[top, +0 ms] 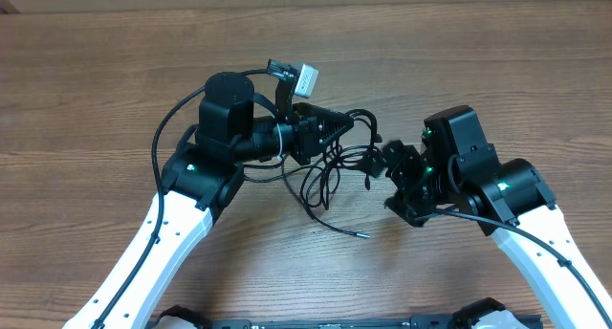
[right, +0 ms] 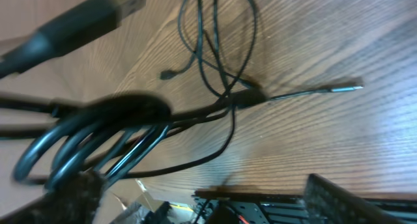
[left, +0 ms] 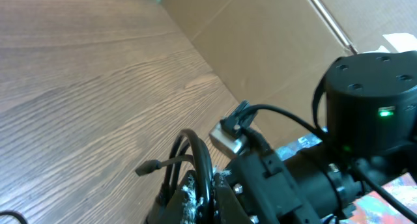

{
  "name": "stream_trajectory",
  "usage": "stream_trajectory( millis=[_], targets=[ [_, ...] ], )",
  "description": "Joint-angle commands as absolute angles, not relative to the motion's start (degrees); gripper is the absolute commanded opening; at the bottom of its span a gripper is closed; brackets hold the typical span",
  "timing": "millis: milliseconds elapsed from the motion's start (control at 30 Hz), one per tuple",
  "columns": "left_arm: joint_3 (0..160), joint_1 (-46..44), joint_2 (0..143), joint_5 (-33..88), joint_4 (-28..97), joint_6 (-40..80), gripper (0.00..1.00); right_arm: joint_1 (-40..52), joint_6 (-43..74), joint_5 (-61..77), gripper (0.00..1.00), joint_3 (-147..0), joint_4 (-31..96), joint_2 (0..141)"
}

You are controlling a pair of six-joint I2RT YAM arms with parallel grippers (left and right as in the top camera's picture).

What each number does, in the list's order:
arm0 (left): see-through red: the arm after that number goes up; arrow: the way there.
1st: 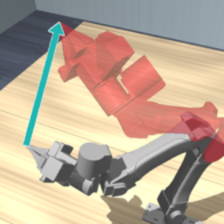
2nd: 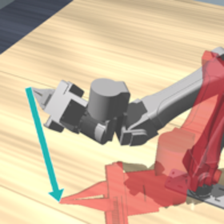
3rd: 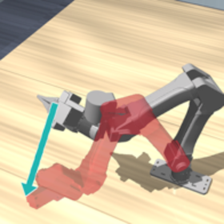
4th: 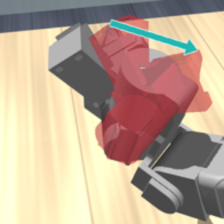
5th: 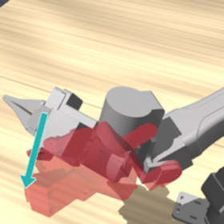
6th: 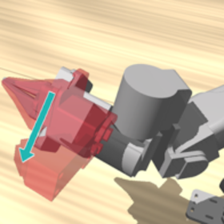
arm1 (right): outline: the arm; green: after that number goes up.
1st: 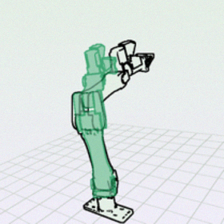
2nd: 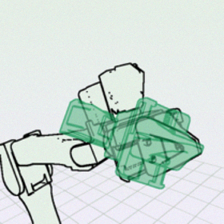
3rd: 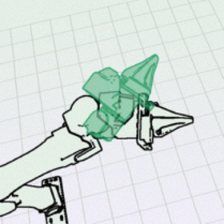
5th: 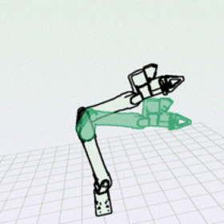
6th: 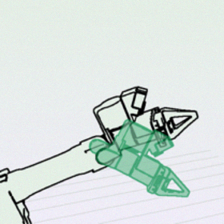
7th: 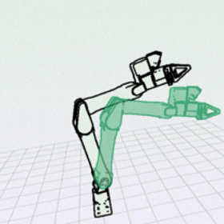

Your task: Untangle cables

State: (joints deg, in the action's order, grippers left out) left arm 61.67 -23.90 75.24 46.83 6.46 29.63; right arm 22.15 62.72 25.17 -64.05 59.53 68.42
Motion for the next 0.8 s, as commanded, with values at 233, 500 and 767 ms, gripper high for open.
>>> stream_trajectory(
  millis=[233,500,767],
  targets=[
    [62.78,-23.73,74.19,47.86,9.56,28.29,0.04,22.11,62.98,31.94,1.00,-63.90,54.08,68.27],
    [62.78,-23.97,74.19,51.03,9.65,28.32,0.04,22.11,62.94,31.64,1.00,-63.90,54.06,68.27],
    [62.78,-25.85,74.19,51.29,9.65,28.32,0.04,22.11,62.94,30.55,1.00,-63.90,54.13,68.27]
  ],
)
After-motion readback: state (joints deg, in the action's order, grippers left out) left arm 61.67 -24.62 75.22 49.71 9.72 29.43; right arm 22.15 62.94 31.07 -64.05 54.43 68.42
